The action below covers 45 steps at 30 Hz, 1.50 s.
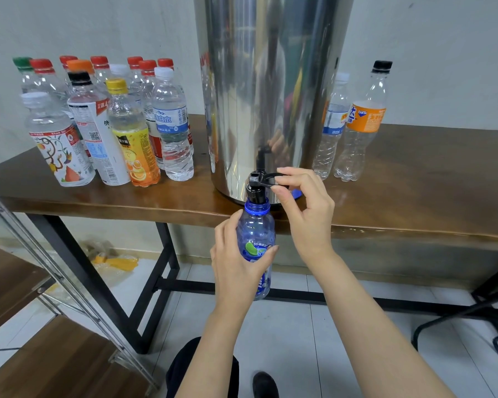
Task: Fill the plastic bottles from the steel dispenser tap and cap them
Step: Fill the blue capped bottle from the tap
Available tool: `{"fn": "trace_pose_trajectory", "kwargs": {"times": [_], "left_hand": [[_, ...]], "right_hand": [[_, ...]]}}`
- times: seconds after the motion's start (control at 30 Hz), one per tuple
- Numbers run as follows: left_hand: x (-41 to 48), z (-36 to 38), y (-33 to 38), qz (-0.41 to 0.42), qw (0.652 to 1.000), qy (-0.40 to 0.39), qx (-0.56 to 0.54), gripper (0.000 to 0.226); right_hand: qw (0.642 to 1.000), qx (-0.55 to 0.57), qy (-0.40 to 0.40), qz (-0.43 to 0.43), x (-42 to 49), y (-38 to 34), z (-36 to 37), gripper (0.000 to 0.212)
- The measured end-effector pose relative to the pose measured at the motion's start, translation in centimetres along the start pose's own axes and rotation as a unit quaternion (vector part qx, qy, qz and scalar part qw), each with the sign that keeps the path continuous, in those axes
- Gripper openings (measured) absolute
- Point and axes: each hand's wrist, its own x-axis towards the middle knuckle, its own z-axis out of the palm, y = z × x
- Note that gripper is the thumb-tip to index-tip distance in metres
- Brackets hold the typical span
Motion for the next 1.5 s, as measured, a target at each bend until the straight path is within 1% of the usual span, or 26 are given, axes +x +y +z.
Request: {"fn": "trace_pose_trajectory", "kwargs": {"times": [0.53,0.87,1.07,1.2,1.33,1.5], "left_hand": [[0.04,0.01,-0.06,-0.006,1.000,-0.001,-0.006,0.081],[-0.03,-0.09,0.19,0.000,1.000,0.000,-0.025,0.079],[0.03,-0.10,0.22,-0.003,1.000,-0.006,-0.027,0.080],[0.06,-0.08,0.14,-0.005,1.000,-0.007,-0.029,0.081],[0.01,-0.11,0.10,-0.006,0.999,-0.008,-0.031,0.081],[-0.03,-0.12,0.09,-0.005,0.999,-0.007,-0.037,0.081]], "right_hand": [[1.000,0.006,-0.001,-0.002,-0.02,0.19,0.04,0.027],[1.000,0.015,0.005,-0.009,0.01,0.17,0.07,0.039],[1.000,0.013,0.004,-0.008,-0.01,0.26,0.08,0.035],[1.000,0.012,0.003,-0.007,-0.01,0.27,0.10,0.038],[1.000,0.014,0.002,-0.008,-0.08,0.41,0.13,0.032],[1.000,0.020,0.002,-0.008,-0.07,0.33,0.14,0.037]]}}
